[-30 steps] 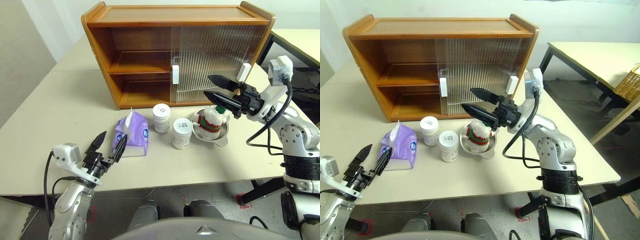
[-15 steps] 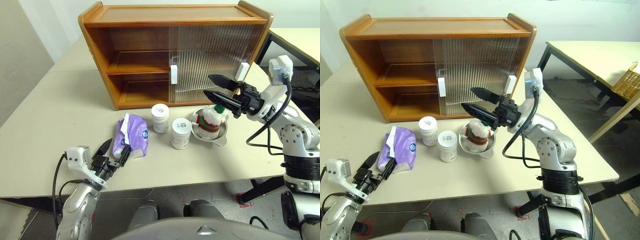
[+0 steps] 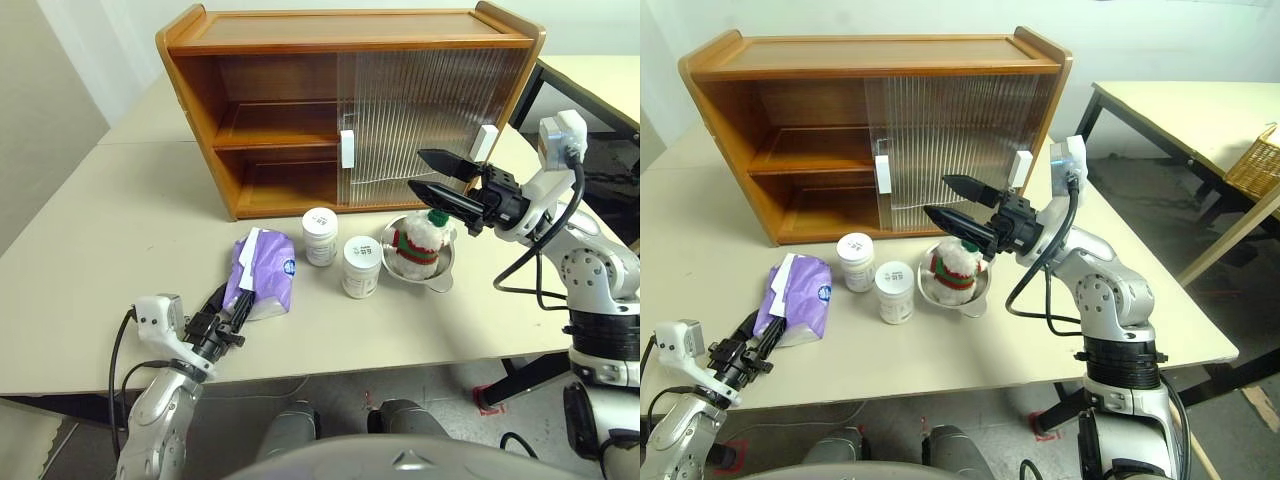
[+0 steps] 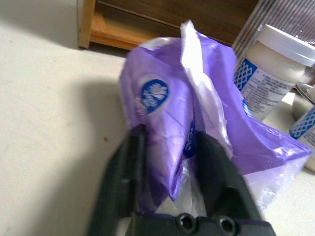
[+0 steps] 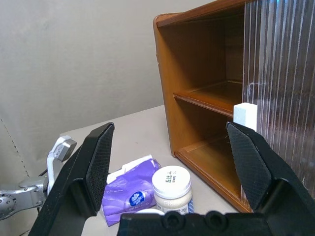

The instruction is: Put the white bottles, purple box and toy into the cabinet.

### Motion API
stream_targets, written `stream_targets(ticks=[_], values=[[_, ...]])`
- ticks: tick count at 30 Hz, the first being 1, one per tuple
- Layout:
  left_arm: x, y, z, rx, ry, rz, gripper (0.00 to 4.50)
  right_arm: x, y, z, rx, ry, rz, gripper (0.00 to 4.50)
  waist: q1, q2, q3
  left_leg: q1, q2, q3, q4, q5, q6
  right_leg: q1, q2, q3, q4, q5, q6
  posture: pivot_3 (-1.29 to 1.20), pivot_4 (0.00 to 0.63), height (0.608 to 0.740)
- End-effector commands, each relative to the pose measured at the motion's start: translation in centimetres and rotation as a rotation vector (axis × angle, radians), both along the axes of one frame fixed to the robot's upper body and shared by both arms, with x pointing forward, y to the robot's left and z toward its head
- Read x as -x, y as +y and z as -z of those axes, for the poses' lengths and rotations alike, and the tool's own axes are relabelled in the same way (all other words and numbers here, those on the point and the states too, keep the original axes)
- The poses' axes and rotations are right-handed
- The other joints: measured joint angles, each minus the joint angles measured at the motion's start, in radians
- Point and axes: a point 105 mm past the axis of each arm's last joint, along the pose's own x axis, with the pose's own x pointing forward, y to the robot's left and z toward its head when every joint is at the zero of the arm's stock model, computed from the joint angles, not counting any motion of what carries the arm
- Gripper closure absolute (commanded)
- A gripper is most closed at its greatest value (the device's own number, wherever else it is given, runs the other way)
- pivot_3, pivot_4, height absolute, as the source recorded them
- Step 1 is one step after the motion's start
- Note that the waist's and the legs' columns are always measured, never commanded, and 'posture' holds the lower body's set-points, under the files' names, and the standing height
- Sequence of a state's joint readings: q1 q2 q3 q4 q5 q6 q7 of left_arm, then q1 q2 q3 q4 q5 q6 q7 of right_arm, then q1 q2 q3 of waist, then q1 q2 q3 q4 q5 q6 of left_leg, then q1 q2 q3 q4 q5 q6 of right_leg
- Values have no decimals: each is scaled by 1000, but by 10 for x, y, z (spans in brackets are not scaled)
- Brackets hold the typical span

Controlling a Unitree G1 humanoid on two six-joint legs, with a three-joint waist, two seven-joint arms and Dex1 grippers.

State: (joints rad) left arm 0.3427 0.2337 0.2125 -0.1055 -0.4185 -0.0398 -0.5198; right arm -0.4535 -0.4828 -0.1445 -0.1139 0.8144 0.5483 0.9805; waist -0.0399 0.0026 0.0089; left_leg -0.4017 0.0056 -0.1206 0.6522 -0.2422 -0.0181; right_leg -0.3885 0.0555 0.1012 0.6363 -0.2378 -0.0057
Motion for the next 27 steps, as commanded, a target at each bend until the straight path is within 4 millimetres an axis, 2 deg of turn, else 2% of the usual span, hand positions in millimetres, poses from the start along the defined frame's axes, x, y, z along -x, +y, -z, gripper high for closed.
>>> stream_targets(ticks=[1,3,4,8,13,17,27], values=[[1,-2,10,-13,36,15,3732,1,0,-3,5,-15,3,0,0,0,0,0,0,0,0,0,0,0,0,0,0,0,0,-86,22,740],[-3,-3,6,-10,21,18,4380,1,0,-3,5,-15,3,0,0,0,0,0,0,0,0,0,0,0,0,0,0,0,0,-85,22,740],[-5,-3,4,-7,12,19,4469,1,0,-3,6,-15,4,0,0,0,0,0,0,0,-1,0,0,0,0,0,0,0,-1,-85,21,740],[-12,-5,-9,5,-30,26,4469,0,0,-3,5,-15,3,0,1,0,0,-1,0,0,-1,1,2,0,0,0,0,-1,-1,-83,21,740],[-26,-12,-40,24,-126,61,4469,-1,1,-3,5,-13,1,0,1,-1,0,0,0,0,-1,2,4,1,0,0,0,-1,-1,-77,20,740],[-42,-20,-85,48,-245,128,4469,-1,2,-3,3,-14,-4,0,4,-2,1,-1,0,1,0,5,8,1,1,0,0,-1,-1,-73,18,740],[-56,-20,-117,52,-312,148,4469,-1,5,-2,-1,-15,-7,0,3,-2,1,2,-1,3,0,8,13,3,2,0,0,-1,-1,-72,9,740]])
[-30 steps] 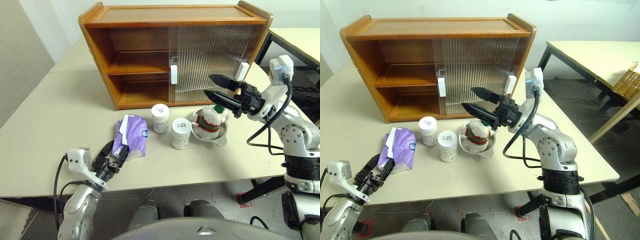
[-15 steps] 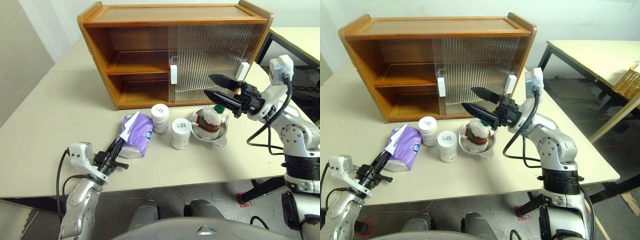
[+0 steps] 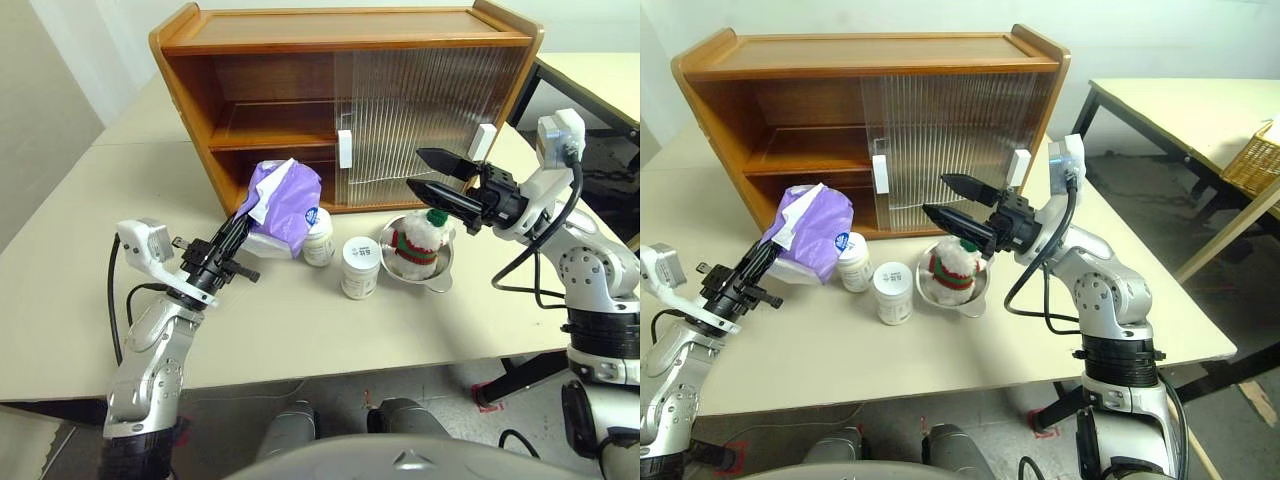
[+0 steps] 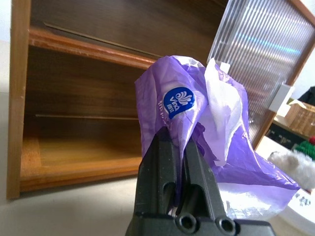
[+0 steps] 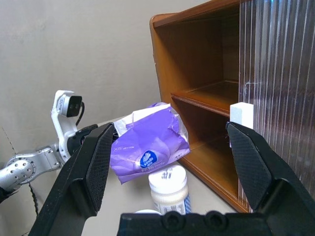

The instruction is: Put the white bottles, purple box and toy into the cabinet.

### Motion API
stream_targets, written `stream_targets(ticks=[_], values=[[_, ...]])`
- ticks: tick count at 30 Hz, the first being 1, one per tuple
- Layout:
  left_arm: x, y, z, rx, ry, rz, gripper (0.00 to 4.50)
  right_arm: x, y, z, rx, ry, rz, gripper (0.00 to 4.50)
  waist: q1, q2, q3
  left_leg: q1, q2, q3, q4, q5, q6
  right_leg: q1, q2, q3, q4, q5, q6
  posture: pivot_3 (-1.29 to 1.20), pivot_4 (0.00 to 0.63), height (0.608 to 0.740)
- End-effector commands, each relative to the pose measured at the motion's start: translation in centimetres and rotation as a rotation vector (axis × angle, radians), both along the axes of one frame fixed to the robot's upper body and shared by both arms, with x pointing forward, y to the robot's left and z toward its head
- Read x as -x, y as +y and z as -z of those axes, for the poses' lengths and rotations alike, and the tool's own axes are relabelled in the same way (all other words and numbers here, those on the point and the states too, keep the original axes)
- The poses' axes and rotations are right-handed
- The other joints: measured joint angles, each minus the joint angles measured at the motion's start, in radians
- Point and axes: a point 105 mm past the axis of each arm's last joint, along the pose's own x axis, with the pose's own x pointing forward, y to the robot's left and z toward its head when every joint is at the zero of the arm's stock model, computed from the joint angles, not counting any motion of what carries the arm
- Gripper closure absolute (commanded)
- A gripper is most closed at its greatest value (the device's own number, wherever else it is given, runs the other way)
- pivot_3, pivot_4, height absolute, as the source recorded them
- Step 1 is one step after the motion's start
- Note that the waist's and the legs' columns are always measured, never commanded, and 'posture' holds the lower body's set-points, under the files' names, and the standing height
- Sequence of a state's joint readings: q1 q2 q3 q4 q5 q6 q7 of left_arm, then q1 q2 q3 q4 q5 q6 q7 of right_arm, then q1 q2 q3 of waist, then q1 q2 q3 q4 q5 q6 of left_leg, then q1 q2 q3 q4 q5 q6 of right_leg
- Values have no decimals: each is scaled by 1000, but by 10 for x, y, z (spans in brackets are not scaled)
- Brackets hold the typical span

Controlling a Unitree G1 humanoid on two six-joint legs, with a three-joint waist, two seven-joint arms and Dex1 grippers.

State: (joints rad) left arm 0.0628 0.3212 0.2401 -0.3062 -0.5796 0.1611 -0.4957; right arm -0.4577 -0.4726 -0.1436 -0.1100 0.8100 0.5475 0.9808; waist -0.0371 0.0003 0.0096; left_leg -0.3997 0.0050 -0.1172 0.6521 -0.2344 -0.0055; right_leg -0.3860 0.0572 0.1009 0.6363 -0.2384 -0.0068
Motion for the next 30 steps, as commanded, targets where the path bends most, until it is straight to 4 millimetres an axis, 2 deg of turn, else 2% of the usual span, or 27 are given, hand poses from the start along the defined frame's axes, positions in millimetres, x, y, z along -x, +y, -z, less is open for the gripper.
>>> stream_targets(ticks=[1,6,13,21,30], values=[[-5,3,-12,-4,-28,-8,4469,-1,3,-2,5,-15,-4,0,0,0,0,0,0,0,0,0,0,0,0,0,0,0,0,-72,9,740],[-19,-1,-38,32,-84,-15,4469,0,2,0,5,-14,-2,0,1,0,0,1,0,-1,2,1,1,3,1,0,0,1,1,-80,7,740],[-40,1,-64,86,-112,-59,4469,1,2,0,2,-15,1,0,-1,0,0,1,0,-1,7,1,1,5,1,0,0,3,2,-90,4,740],[-80,10,-75,112,-30,-170,4469,2,2,1,-1,-15,6,0,-1,-1,0,3,0,-1,8,3,5,8,1,0,0,4,4,-97,6,740],[-118,3,-95,149,6,-210,4469,2,2,2,-6,-13,10,0,-1,-2,1,2,-2,-1,9,4,6,9,1,0,0,4,4,-98,10,740]])
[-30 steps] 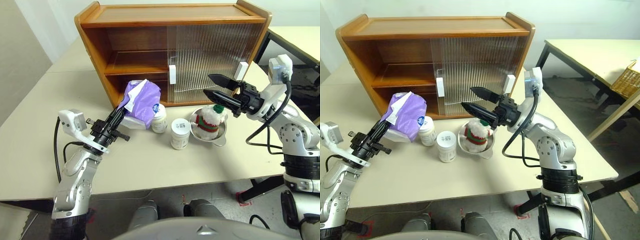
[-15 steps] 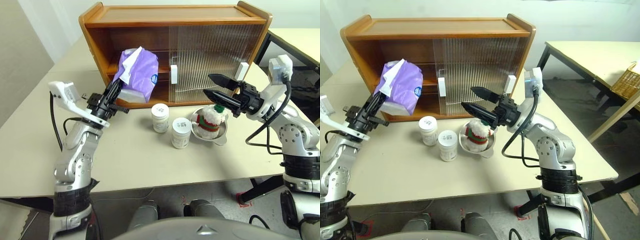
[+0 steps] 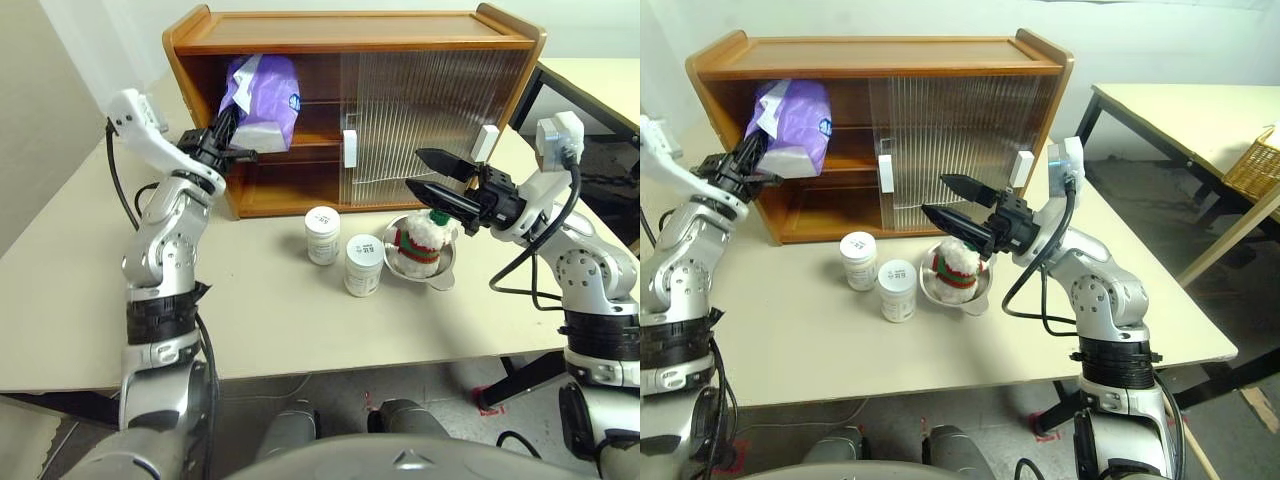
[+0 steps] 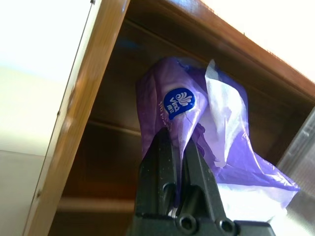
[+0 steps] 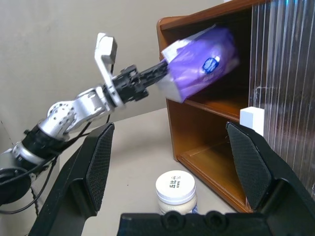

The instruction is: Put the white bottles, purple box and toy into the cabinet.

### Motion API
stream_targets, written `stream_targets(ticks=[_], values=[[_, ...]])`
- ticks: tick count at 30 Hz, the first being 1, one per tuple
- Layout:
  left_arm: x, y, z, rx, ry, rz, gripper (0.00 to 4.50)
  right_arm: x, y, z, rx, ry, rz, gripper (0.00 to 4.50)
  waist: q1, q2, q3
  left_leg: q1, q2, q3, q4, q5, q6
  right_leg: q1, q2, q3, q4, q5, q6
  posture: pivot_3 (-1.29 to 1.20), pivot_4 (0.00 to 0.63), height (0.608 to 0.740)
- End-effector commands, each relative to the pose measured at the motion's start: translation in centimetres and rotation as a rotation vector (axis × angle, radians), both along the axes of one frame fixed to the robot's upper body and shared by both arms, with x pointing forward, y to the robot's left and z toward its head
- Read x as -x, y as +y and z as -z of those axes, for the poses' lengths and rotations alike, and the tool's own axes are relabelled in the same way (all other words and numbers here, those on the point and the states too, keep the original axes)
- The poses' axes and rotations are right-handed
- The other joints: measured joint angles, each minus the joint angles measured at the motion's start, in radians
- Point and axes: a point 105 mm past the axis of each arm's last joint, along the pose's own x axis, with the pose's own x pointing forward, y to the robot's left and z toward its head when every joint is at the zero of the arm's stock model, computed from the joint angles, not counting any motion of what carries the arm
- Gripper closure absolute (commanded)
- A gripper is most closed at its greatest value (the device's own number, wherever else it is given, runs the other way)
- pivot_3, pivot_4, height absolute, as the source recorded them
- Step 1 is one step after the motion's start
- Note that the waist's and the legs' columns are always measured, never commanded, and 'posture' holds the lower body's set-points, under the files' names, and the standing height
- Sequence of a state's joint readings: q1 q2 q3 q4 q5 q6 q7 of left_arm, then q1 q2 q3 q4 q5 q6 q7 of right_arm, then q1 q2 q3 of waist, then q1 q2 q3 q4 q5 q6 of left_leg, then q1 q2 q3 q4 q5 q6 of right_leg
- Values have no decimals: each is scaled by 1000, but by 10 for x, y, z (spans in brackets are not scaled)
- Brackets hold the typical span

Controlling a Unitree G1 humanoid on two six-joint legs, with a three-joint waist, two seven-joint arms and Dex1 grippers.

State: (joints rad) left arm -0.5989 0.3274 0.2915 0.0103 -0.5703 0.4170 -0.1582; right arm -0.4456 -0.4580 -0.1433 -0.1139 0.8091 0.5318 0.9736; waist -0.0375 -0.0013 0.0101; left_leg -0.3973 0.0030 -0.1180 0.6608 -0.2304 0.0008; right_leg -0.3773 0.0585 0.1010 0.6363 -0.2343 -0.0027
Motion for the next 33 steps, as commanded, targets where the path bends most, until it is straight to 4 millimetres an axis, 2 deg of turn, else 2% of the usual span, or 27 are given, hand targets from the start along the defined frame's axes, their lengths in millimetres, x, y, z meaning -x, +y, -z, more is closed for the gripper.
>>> stream_targets(ticks=[1,5,8,18,21,24,27,29,33], values=[[-16,-5,-1,0,30,-11,4469,1,1,0,8,-10,3,0,0,0,0,0,0,0,0,0,1,0,0,0,0,0,0,-98,10,740],[-28,-12,-2,-25,42,-21,4469,1,1,0,5,-12,7,0,-1,-1,0,0,0,0,0,1,1,1,0,0,0,0,1,-107,7,740],[-34,-18,1,-47,48,-22,3700,1,1,-1,4,-15,12,0,-1,-1,0,0,0,1,0,1,2,1,0,0,0,0,2,-114,5,740],[-33,-25,-3,-31,6,-8,109,0,0,-1,5,-16,18,0,-5,-1,1,0,-7,9,0,2,4,2,4,1,-1,1,4,-112,6,740],[-28,-29,-10,-21,-48,22,46,0,0,-1,5,-14,16,0,-5,-1,1,0,-7,9,0,3,5,2,3,2,-1,2,5,-109,7,740],[-15,-36,-26,-1,-163,91,46,0,1,-1,5,-12,12,0,-5,-1,1,0,-7,8,1,4,6,2,0,3,-1,3,6,-108,8,740],[-2,-44,-33,17,-227,162,46,0,1,-1,6,-11,11,0,-5,-1,1,0,-9,9,1,4,6,2,-1,3,-2,3,6,-106,8,740],[4,-47,-34,18,-253,203,46,0,1,-1,7,-11,11,0,-5,-1,1,0,-9,9,1,4,6,2,-1,4,-2,3,6,-107,7,740],[19,-54,-20,-33,-230,296,46,-1,0,-1,8,-12,13,0,-6,-1,1,1,-8,9,1,4,6,2,-1,4,-2,3,6,-107,6,740]])
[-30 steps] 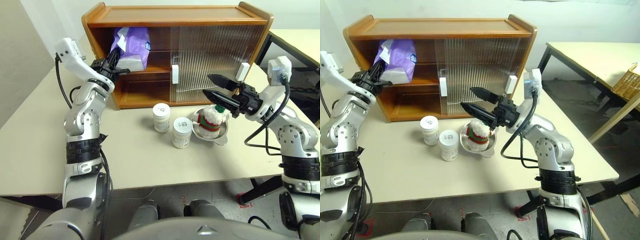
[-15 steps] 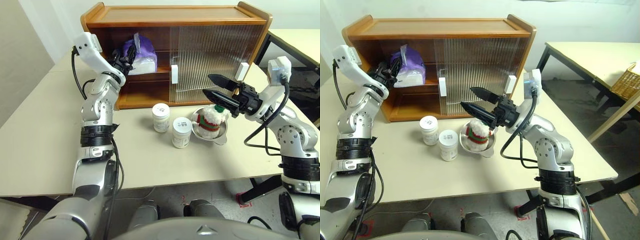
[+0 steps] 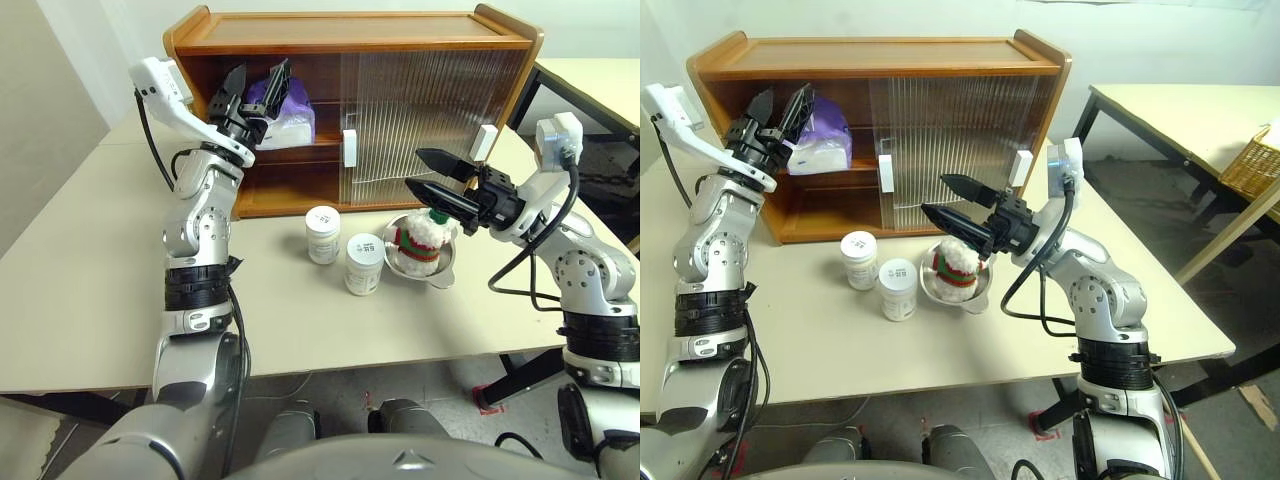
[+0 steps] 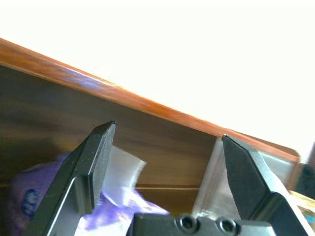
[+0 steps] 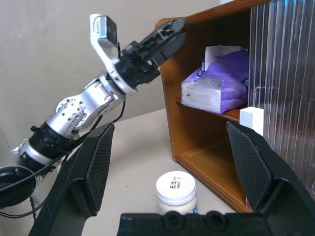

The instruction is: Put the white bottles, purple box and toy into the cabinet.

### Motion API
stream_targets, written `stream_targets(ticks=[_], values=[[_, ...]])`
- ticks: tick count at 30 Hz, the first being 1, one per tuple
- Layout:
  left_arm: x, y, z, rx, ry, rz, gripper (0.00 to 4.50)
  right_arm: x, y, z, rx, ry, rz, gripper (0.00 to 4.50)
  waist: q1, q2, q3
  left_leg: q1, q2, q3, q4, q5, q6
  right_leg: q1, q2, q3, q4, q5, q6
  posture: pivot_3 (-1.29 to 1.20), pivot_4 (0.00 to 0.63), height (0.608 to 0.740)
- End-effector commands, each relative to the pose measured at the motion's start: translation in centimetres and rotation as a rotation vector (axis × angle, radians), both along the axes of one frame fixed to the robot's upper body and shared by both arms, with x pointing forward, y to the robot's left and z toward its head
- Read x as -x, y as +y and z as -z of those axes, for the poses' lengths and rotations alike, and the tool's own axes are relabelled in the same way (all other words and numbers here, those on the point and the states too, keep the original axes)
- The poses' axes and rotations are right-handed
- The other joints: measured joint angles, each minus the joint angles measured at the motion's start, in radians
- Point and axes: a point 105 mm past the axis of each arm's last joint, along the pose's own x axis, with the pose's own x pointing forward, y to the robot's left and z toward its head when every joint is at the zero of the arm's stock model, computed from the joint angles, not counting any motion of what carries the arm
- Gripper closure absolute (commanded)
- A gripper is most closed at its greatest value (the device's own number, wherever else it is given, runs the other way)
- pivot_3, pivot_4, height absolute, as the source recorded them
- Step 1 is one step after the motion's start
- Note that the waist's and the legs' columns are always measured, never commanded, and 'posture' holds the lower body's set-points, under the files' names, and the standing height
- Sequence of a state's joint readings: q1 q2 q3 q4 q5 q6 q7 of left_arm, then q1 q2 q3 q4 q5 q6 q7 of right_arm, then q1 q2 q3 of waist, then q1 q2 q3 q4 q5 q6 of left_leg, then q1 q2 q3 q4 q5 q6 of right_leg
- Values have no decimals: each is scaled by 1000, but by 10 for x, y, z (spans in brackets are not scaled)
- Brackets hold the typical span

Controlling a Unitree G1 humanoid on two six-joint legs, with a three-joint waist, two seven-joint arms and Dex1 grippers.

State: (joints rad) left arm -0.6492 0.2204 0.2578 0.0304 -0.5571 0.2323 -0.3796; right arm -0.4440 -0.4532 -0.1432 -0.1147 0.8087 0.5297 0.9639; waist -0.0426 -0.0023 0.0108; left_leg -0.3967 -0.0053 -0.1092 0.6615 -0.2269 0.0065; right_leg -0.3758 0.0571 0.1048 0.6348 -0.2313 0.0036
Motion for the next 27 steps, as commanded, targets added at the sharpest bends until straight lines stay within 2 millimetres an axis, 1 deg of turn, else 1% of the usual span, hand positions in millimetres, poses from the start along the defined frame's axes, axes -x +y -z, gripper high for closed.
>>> stream_targets(ticks=[1,4,7,8,10,13,17,18,21,27], values=[[12,-9,15,-79,30,85,46,0,0,-1,13,-15,5,0,-1,0,0,0,0,0,0,0,0,0,0,0,0,0,0,-108,5,740],[16,-11,36,-141,101,119,46,0,-1,-1,14,-17,6,0,-1,0,0,0,1,-1,0,0,0,0,0,0,0,0,0,-110,4,740],[12,-7,59,-203,186,111,622,1,-1,-1,15,-17,8,0,-1,0,0,0,8,-1,0,0,0,0,0,0,0,1,0,-114,2,740],[10,-6,65,-224,211,103,1014,1,-1,-1,15,-18,8,0,-1,0,0,0,8,-1,0,0,0,0,-1,0,0,1,0,-114,2,740],[8,-5,71,-251,228,94,1714,1,-1,-2,15,-18,8,0,-1,0,0,0,8,-1,0,0,0,0,-1,0,0,1,-1,-115,1,740],[-6,-2,83,-284,265,40,2798,0,-2,-2,15,-23,13,0,-1,0,0,0,9,-1,0,0,0,-1,-1,0,0,1,-1,-116,0,740],[-22,3,94,-245,304,-20,4270,1,-2,-3,16,-27,14,0,-3,0,0,0,9,-1,0,0,0,-2,-1,0,0,1,-2,-124,0,740],[-25,5,97,-232,315,-34,4483,1,-2,-2,16,-28,14,0,-3,0,0,-1,9,-1,0,0,0,-2,-1,0,0,1,-2,-124,0,740],[-32,9,106,-233,327,-73,4483,1,-2,-2,14,-31,19,0,-6,0,0,-1,9,-1,-1,0,0,-3,-1,1,0,1,-1,-133,0,740],[-42,6,101,-199,293,-123,4483,1,-3,-2,15,-32,21,0,-7,0,0,-1,8,0,-1,2,3,-1,-1,1,0,3,2,-138,0,740]])
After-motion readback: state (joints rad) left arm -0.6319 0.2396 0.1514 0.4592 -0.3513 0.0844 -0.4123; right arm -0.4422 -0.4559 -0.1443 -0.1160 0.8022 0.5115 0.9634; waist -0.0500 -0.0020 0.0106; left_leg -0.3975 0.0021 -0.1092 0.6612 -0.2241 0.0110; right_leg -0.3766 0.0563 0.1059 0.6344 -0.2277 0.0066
